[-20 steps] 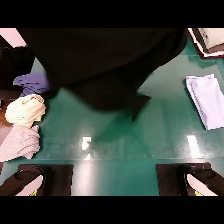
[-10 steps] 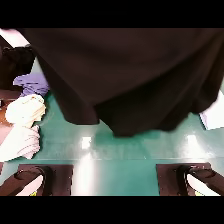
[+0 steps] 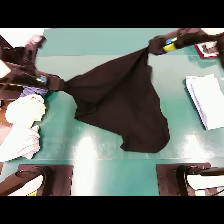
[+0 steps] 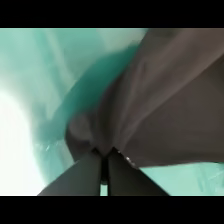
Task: Fold the shirts.
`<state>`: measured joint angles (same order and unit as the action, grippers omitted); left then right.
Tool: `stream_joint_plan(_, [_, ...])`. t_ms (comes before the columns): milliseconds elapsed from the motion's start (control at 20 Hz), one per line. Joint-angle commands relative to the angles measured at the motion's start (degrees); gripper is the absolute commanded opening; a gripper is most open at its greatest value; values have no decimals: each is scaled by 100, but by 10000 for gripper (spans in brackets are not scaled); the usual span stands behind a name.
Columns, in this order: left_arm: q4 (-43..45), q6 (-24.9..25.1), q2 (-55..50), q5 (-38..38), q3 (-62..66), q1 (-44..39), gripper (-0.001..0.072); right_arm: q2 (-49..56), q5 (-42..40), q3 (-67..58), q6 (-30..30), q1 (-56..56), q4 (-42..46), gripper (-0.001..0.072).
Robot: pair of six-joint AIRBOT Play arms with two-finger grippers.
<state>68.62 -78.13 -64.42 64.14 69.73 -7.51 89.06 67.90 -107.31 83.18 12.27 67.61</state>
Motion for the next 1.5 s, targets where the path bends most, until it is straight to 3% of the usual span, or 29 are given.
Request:
stream_joint_plan(0, [367, -55, -669, -767, -243, 7, 119, 809, -199, -264, -4, 4, -15, 293])
stream_joint_plan(50, [391, -57, -767, -765, -111, 7, 434, 914, -28, -426, -4, -44, -22, 410])
stream_joint_plan(100, [437, -57, -796, -739, 7, 4, 585, 940, 212, -560, -4, -101, -17, 409])
stream_joint_plan(150, [496, -55, -793, -647, 129, 7, 532, 896, 402, -605, -7, -160, -15, 409])
stream_joint_plan(350, [-2, -55, -796, 35, 181, -7, 533, 330, 927, -199, -15, -374, -9, 408])
stream_joint_plan(450, [-92, 258, -807, 92, -157, -219, 533, -83, 918, 369, -33, -372, -7, 408])
stream_joint_plan(800, [1226, 345, -1189, -1099, -1141, -1880, 533, -1298, 555, 2496, -33, -216, -15, 408])
stream_joint_plan(1150, [1327, 284, -1749, -1344, -1134, -1965, 533, -2133, 175, 3851, -28, -216, -48, 408])
stream_joint_plan(1250, [1329, 48, -1746, -1488, -1117, -1965, 532, -2330, 31, 4103, -26, -216, -48, 408])
stream_joint_plan(1300, [1329, 7, -1746, -1526, -1095, -1965, 453, -2398, -9, 4194, -26, -219, -46, 408])
stream_joint_plan(1350, [1331, 11, -1744, -1537, -1067, -1965, 281, -2450, 2, 4245, -26, -227, -46, 408])
stream_joint_plan(1400, [1329, 9, -1744, -1565, -1049, -1965, 154, -2494, -2, 4280, -24, -232, -46, 408])
stream_joint_plan(1450, [1331, 9, -1742, -1598, -1051, -1965, 126, -2498, 7, 4275, -24, -232, -46, 408])
